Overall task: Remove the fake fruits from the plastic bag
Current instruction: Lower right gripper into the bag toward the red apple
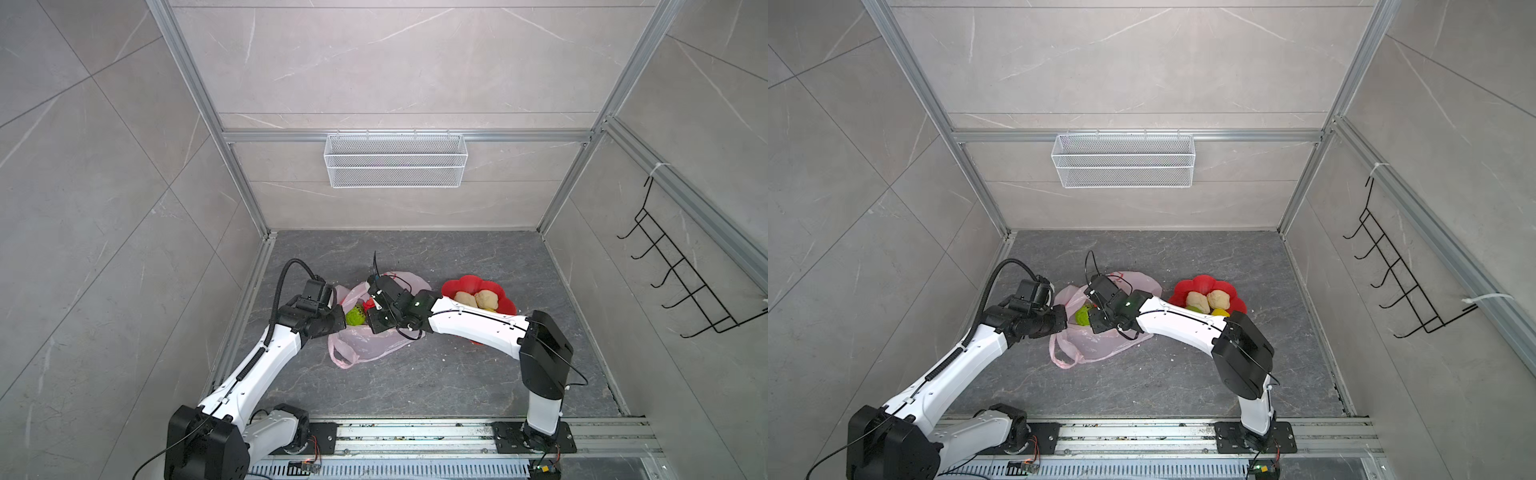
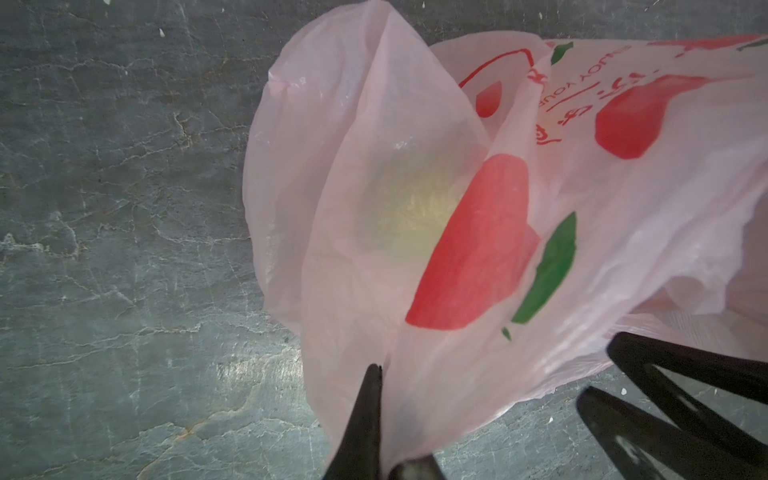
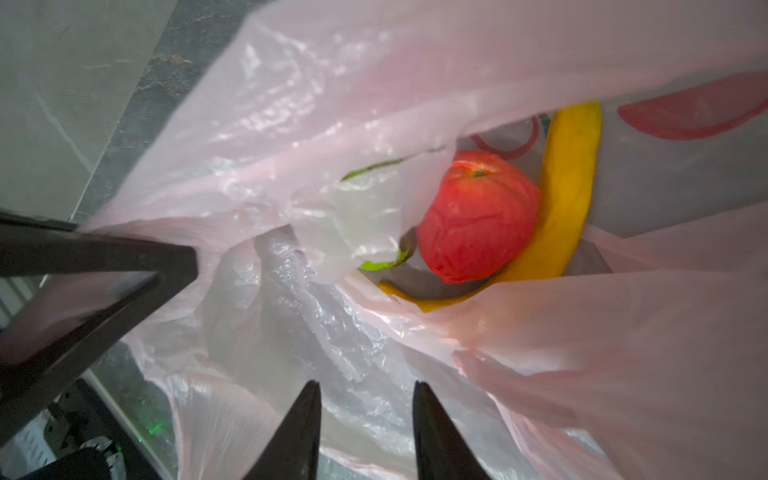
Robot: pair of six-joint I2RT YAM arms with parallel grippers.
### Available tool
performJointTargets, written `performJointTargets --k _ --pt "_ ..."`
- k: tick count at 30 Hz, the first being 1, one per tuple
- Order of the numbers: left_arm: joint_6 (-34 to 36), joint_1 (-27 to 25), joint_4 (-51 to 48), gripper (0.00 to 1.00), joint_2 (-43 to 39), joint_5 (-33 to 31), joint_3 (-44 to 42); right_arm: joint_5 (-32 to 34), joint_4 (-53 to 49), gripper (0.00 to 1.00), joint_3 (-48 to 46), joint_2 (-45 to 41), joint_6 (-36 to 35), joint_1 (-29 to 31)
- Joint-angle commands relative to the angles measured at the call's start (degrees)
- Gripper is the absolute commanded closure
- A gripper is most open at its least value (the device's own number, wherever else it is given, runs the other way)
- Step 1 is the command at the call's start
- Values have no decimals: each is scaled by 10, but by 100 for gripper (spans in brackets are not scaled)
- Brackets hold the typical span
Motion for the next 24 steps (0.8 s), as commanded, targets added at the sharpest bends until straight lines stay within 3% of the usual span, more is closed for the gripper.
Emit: performJointTargets --k 1,7,18,24 --pt "-15 -1 39 93 -7 -2 -2 35 26 59 21 25 8 -1" --pt "-19 -1 66 92 -7 11 -7 68 -4 58 73 72 9 -1" --pt "-12 -1 84 92 11 32 1 136 -20 45 91 97 14 -2" --pt "-15 -1 96 92 15 45 0 126 -11 39 108 117 11 -10"
